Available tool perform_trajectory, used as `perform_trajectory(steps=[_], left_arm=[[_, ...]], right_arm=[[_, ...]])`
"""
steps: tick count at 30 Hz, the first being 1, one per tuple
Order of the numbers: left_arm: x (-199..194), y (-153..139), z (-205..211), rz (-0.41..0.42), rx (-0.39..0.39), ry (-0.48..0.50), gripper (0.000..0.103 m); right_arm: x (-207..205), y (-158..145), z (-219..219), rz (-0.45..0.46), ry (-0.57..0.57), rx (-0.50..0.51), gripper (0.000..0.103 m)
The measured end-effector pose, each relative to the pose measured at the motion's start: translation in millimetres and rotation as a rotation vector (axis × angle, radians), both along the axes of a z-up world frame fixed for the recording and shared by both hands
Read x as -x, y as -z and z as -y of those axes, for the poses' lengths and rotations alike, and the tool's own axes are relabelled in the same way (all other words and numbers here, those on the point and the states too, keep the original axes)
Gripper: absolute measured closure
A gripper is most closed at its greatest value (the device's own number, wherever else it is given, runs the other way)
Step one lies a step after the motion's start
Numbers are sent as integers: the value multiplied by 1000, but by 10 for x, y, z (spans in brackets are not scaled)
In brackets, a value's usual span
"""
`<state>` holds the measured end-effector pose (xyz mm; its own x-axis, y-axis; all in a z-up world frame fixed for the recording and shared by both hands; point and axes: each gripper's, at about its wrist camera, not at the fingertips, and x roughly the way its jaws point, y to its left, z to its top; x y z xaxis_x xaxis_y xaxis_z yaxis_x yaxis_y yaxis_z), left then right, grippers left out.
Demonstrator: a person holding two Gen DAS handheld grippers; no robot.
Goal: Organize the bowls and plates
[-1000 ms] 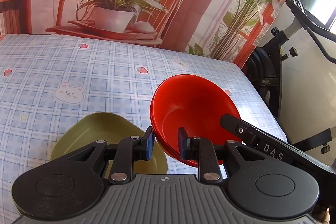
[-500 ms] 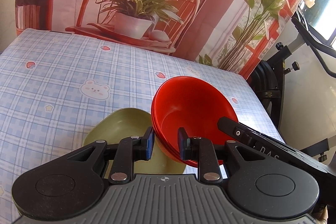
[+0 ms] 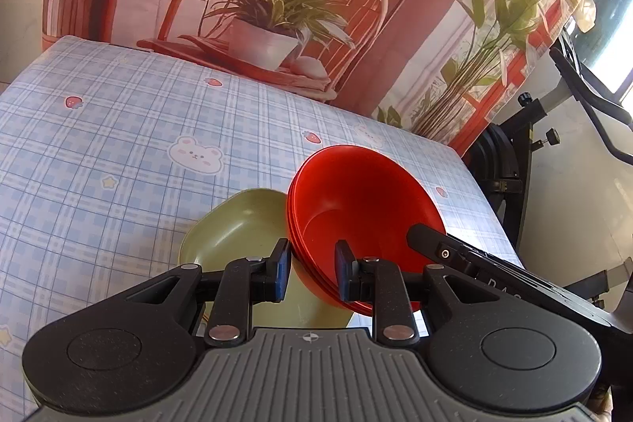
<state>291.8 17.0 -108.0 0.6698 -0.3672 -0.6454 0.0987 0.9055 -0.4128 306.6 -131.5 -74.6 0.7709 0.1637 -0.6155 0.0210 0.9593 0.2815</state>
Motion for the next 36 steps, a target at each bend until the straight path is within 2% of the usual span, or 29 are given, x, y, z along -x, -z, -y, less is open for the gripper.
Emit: perform_trajectory(steps=[7, 12, 16, 21, 29, 36], left_arm=[[71, 38, -103, 0, 1, -11, 78], [-27, 74, -258, -11, 37, -6, 78], [-84, 40, -264, 9, 7, -12, 78], [-120, 120, -240, -12, 0, -9, 78], [-64, 294, -204, -59, -7, 5, 78], [24, 378, -221, -75, -14, 1, 78]], right_arm=[[16, 39, -127, -7, -18, 6, 92], [-106, 107, -198, -17, -31, 5, 92], [-212, 141, -299, -19, -56, 32, 92], [-278, 234, -338, -38, -58, 34, 92], [-223, 413, -326, -80, -54, 29, 92], [-110, 455, -360, -75, -72, 37, 92]])
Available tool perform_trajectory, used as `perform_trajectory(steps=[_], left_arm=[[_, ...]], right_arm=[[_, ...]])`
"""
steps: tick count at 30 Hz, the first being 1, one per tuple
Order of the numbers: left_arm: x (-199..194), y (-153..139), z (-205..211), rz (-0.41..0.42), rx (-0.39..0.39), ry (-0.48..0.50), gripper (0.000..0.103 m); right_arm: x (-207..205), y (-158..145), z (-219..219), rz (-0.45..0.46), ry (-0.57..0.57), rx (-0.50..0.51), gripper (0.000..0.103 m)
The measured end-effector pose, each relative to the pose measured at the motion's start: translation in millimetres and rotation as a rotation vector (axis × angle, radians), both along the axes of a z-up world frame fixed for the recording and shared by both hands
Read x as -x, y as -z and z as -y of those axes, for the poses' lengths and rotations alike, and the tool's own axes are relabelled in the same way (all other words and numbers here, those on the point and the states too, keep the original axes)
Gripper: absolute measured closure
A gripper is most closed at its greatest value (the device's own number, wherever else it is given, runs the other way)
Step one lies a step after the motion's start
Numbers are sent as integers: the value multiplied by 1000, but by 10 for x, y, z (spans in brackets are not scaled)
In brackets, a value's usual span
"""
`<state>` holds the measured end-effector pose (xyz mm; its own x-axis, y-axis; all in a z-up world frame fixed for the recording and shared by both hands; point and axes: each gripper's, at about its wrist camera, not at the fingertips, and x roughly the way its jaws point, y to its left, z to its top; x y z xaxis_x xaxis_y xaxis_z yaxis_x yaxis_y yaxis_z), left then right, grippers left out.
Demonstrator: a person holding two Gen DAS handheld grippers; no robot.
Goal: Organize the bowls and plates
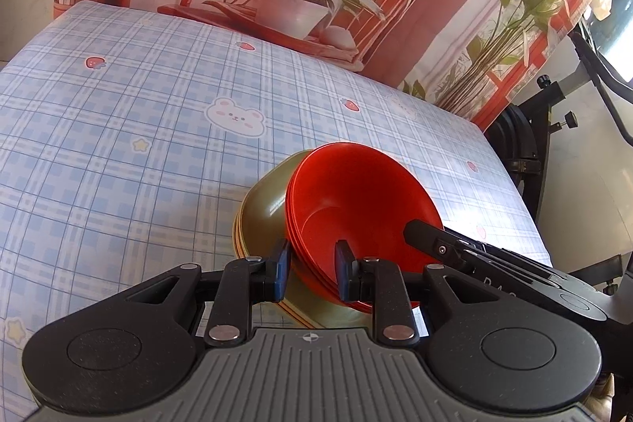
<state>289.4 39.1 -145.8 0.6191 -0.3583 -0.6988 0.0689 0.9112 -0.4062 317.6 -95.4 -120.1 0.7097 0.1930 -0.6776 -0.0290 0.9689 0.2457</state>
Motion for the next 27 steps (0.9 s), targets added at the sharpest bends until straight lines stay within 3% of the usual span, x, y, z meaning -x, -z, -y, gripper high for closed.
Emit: perform_trajectory(steps=[27], left_arm=[[56, 58, 70, -19, -48, 25, 78]], right_arm=[[159, 111, 111, -29, 8, -38, 92]])
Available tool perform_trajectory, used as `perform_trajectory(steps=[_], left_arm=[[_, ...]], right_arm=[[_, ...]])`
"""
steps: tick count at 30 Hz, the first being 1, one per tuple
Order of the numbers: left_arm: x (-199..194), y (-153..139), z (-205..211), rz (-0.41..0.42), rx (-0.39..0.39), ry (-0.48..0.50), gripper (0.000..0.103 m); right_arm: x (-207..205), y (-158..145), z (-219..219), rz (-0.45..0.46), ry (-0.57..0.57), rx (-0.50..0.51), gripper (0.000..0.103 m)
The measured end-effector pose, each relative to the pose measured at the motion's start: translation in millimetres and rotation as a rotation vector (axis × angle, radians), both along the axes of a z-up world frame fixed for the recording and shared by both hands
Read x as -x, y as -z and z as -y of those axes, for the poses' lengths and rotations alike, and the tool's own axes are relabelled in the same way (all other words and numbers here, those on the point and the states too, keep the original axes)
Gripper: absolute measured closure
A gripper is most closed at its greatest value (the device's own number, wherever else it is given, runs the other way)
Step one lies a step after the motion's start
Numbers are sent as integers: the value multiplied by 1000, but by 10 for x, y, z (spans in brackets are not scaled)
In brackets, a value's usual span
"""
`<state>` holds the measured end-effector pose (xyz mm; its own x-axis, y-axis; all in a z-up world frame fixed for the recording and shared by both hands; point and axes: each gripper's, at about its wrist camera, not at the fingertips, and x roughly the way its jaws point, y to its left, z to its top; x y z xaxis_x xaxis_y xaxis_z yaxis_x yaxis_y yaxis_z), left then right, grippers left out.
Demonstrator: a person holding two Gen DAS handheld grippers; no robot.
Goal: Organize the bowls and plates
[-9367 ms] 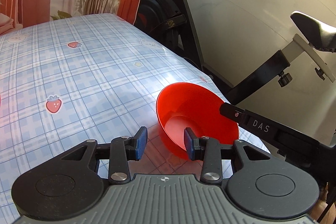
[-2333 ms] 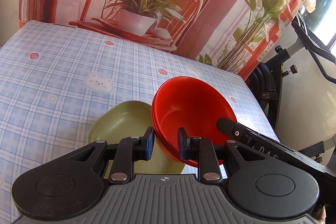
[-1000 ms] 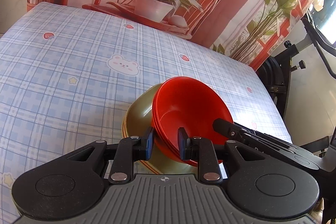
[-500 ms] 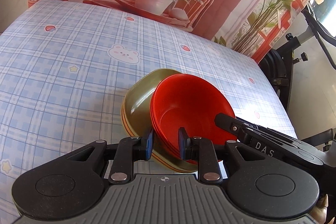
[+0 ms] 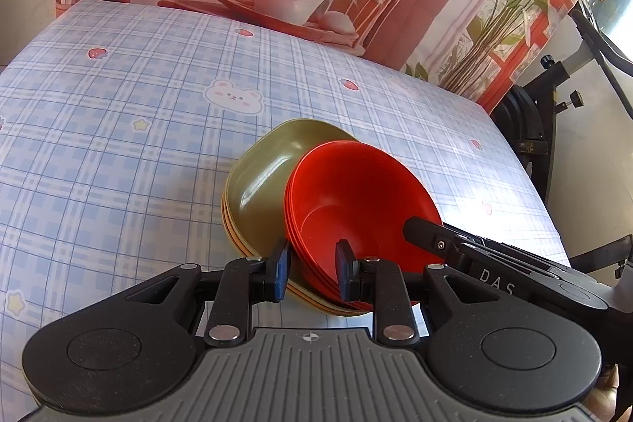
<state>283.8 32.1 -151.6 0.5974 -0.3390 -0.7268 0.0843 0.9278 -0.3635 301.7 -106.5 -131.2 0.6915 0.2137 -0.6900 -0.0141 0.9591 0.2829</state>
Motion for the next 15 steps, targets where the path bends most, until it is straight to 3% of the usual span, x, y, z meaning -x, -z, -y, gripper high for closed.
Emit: perform_trajectory(steps=[15], left_arm=[[6, -90, 24, 5, -67, -2, 73]], right_arm=[[32, -57, 9, 10, -2, -12, 91]])
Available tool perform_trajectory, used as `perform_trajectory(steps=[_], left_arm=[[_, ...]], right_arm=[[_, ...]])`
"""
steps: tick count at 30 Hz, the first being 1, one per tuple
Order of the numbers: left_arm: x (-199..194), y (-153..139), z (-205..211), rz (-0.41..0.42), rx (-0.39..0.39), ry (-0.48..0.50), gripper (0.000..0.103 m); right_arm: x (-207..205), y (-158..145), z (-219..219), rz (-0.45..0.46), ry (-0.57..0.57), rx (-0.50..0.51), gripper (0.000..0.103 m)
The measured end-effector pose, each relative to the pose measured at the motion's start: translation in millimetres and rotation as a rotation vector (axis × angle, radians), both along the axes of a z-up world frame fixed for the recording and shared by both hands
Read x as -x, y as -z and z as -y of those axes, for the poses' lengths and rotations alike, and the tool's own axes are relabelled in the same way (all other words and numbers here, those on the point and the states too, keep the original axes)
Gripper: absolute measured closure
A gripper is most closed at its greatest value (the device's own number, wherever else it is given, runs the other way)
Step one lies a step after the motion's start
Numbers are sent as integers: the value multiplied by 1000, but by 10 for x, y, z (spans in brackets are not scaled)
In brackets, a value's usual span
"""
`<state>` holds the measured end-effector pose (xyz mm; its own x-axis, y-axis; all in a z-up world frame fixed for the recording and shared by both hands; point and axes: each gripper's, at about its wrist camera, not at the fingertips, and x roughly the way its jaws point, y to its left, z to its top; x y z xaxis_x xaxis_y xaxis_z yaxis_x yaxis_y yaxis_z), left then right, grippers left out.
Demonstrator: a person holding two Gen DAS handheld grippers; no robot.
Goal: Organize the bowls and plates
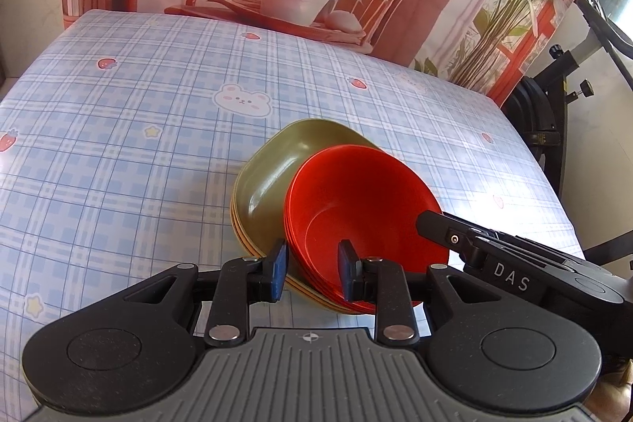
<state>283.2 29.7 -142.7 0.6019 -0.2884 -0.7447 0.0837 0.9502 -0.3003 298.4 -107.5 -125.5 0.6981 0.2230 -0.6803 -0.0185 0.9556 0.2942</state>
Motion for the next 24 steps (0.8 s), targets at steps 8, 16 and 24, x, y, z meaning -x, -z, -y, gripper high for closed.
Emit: perform_trajectory(steps=[8, 16, 24], left_arm=[[69, -183, 15, 55, -38, -13, 67], [285, -531, 78, 176, -115, -43, 67], [680, -1038, 162, 316, -176, -95, 53]], right_arm=[[92, -158, 47, 47, 3, -9, 90], [252, -431, 170, 125, 29, -11, 86], [585, -857, 368, 235, 72, 0, 66]])
